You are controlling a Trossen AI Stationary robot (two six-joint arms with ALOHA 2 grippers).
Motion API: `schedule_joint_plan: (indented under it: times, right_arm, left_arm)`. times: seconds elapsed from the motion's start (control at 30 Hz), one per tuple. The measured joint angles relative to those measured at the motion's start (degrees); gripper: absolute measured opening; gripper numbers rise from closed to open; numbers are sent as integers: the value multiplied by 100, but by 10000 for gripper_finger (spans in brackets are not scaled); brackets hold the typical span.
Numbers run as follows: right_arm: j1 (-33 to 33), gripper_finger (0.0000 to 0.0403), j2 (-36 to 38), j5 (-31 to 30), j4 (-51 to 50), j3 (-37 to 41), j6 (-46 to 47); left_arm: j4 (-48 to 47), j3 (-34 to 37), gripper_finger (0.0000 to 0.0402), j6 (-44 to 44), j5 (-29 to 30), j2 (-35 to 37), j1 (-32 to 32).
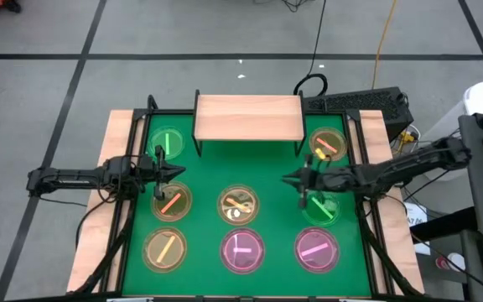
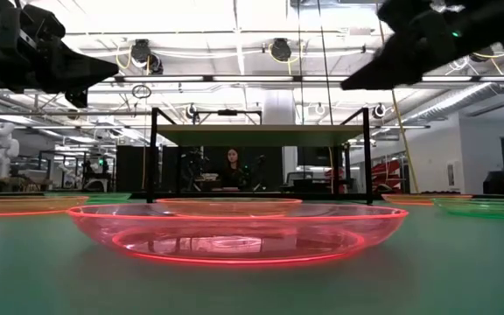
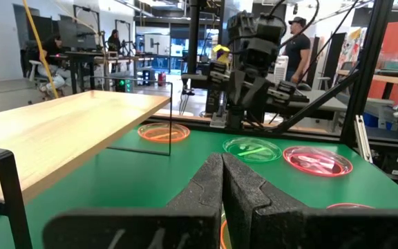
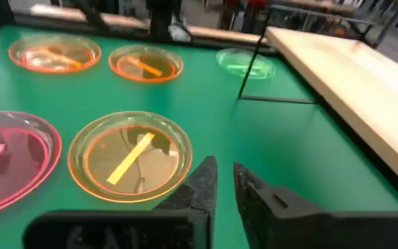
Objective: Place and stack plates onto a shelf
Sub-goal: Put the orange plate on the shelf
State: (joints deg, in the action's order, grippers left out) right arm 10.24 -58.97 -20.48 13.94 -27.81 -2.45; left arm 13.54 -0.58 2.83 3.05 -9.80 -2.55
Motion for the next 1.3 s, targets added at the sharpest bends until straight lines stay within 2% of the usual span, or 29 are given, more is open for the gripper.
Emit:
schedule_joint_plan:
  times: [0.17,0.37,0.5,0.77,1.07,1.17,1.3]
  right_arm:
    - [2,83,-804,681,377,-300,-564]
    - [169,123,-1837,1164,1059,-300,-1023]
    - [396,142,-2485,1156,1454,-386,-1198]
    - [527,165,-3300,992,1443,-842,-1467]
    - [529,167,-3987,954,1416,-1010,-1779]
    - [525,167,-4147,712,1527,-1014,-1778]
    - [525,167,-4300,685,1661,-1013,-1782]
  left_arm:
    - [0,0,4,2,0,0,0]
    - [1,0,4,0,0,0,1]
    - [0,0,4,0,0,0,1]
    - [0,0,4,0,0,0,0]
    - [2,0,4,0,0,0,1]
    - [2,0,4,0,0,1,0]
    - [2,0,4,0,0,0,2]
